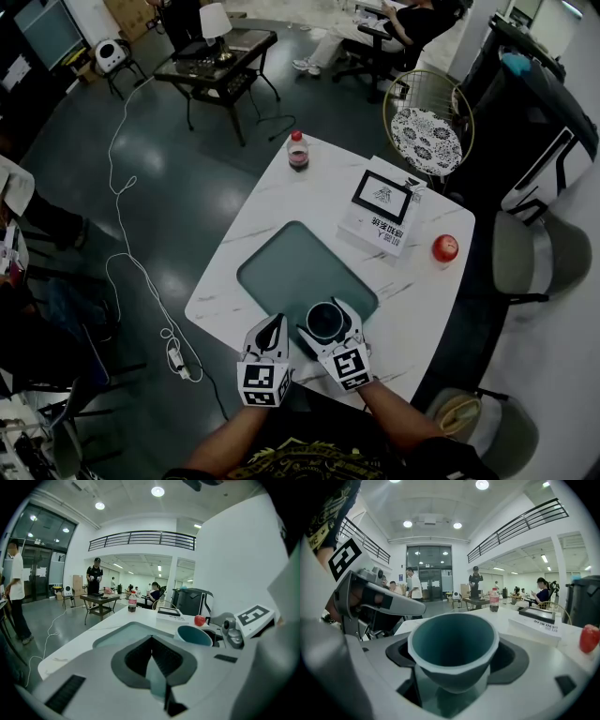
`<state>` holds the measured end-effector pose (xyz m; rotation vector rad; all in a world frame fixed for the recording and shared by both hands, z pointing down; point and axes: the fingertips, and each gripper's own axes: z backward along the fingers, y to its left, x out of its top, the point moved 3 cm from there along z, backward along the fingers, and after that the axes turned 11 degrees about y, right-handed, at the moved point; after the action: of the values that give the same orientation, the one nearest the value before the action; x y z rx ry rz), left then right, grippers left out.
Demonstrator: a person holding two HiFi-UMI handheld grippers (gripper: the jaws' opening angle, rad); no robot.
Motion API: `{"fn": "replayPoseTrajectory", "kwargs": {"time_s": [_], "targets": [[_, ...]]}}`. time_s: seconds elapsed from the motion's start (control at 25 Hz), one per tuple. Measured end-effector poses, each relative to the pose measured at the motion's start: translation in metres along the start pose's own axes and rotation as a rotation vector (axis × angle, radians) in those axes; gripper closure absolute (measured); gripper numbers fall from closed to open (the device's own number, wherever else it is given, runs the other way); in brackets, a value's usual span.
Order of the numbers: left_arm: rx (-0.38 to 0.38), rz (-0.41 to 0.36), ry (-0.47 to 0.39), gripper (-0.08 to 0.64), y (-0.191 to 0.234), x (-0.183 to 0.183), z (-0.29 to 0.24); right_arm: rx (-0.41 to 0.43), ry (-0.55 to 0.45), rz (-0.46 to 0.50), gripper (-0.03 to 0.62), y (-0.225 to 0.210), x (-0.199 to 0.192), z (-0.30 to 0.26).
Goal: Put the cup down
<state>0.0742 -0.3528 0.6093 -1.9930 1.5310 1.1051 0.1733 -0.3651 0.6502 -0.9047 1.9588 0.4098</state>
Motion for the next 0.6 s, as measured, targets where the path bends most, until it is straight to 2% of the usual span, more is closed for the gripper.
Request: {"fn": "replayPoseTrajectory", "kwargs": {"time_s": [0.32,0.6], "targets": [[-0.005,-0.005,-0.024,0.551,-0.003,0.005,0.008,0.029,0.009,-0.017,0.139,0.004,0.0,0.003],[-0.016,-0.015,-0.051,0.551,-0.001,0.012,0.018,-0.009,0.013,-0.036,0.137,0.002,0.001,0.011]]}}
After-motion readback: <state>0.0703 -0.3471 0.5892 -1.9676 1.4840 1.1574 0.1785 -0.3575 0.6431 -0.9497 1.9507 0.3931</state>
